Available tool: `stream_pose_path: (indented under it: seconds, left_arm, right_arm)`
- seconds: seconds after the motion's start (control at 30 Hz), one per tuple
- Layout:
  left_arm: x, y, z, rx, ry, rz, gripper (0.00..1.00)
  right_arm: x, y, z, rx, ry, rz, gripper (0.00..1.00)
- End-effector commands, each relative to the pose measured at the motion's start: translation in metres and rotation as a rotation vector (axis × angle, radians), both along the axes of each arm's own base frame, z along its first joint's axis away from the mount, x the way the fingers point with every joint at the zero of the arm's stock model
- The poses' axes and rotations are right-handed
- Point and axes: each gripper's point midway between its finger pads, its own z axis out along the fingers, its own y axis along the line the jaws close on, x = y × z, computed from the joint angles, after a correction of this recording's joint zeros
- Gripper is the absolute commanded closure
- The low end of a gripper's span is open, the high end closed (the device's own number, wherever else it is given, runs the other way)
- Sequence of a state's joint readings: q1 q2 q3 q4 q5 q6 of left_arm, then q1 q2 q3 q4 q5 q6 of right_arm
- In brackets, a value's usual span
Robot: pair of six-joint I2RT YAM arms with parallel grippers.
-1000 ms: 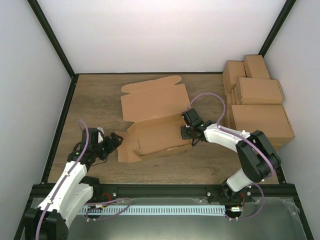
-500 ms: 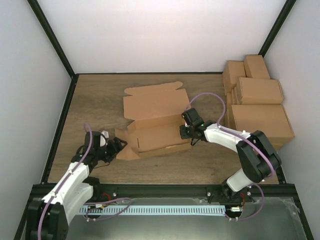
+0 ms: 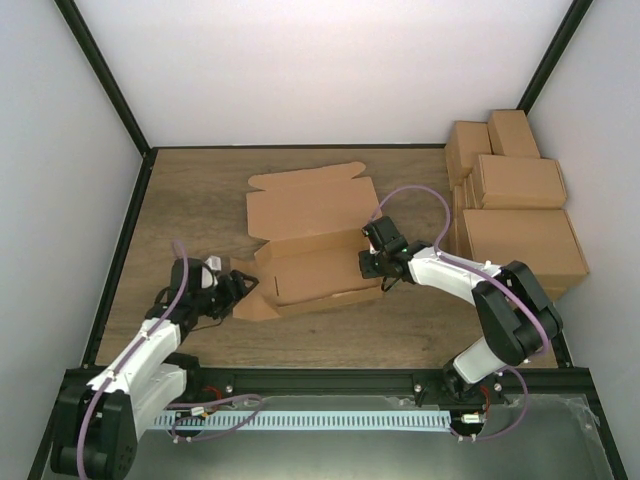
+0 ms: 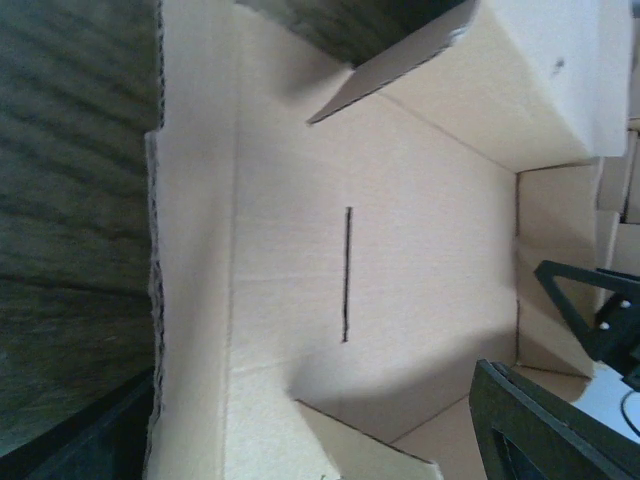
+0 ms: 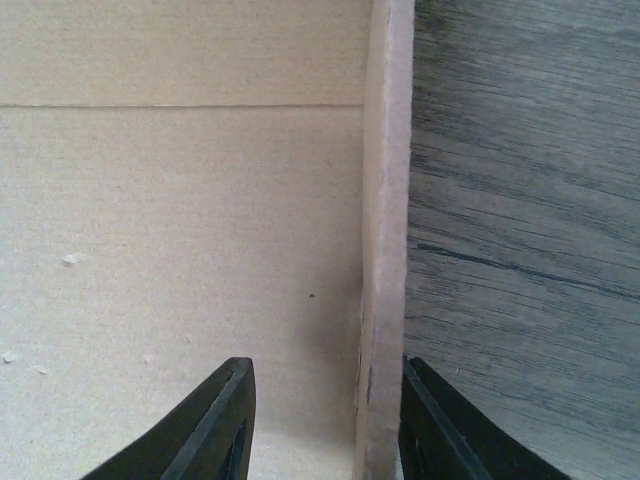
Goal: Fold the paper box
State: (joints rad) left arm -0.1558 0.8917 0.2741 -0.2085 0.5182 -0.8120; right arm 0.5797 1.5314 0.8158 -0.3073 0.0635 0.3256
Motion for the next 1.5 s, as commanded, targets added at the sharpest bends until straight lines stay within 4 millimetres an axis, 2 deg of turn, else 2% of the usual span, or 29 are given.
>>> stream_pose_path:
  seconds: [0.0,0.13,0.23,0.37,0.5,0.6,0.67,0.77,0.9,0.97,1.03,1.23,1.47]
  left_arm:
    - [0.018,-0.009,0.036,-0.049,-0.138,-0.035,0.19]
    - [0.019,-0.011,0.046,-0.031,-0.154,-0.065,0.2]
    - [0.019,-0.007,0.049,0.019,-0.158,-0.074,0.21]
    - [0.017,-0.003,0.041,0.047,-0.131,-0.068,0.21]
    - [0.016,-0.002,0.032,0.069,-0.118,-0.084,0.22]
    - [0.015,-0.001,0.029,0.079,-0.114,-0.085,0.22]
    - [0.015,-0.001,0.028,0.081,-0.109,-0.089,0.22]
    - [0.015,-0.001,0.027,0.083,-0.105,-0.088,0.21]
    - [0.016,-0.002,0.027,0.077,-0.106,-0.086,0.22]
    - [0.016,-0.002,0.026,0.072,-0.104,-0.083,0.22]
    - [0.017,-0.003,0.024,0.063,-0.103,-0.085,0.22]
    - [0.018,-0.013,0.016,0.018,-0.095,-0.118,0.22]
    - [0.023,-0.022,0.013,-0.005,-0.07,-0.138,0.22]
  right_arm:
    - [0.001,0.007,0.008,0.012,-0.015,0.022,0.58]
    - [0.0,0.005,0.019,-0.005,-0.028,0.016,0.55]
    - [0.001,0.001,0.039,-0.016,-0.066,-0.002,0.49]
    - [0.004,0.0,0.066,-0.014,-0.109,-0.011,0.43]
    - [0.005,0.018,0.094,0.006,-0.16,0.028,0.45]
    - [-0.002,0.046,0.104,0.057,-0.165,0.099,0.45]
    - [-0.008,0.063,0.099,0.082,-0.135,0.141,0.45]
    - [-0.022,0.092,0.079,0.119,-0.061,0.234,0.47]
    - [-0.043,0.117,0.046,0.188,0.068,0.319,0.58]
    - [-0.049,0.12,0.031,0.203,0.106,0.328,0.69]
    - [-0.054,0.118,0.017,0.202,0.131,0.33,0.75]
    - [-0.065,0.112,-0.011,0.19,0.18,0.331,0.76]
    - [-0.074,0.108,-0.025,0.203,0.209,0.326,0.76]
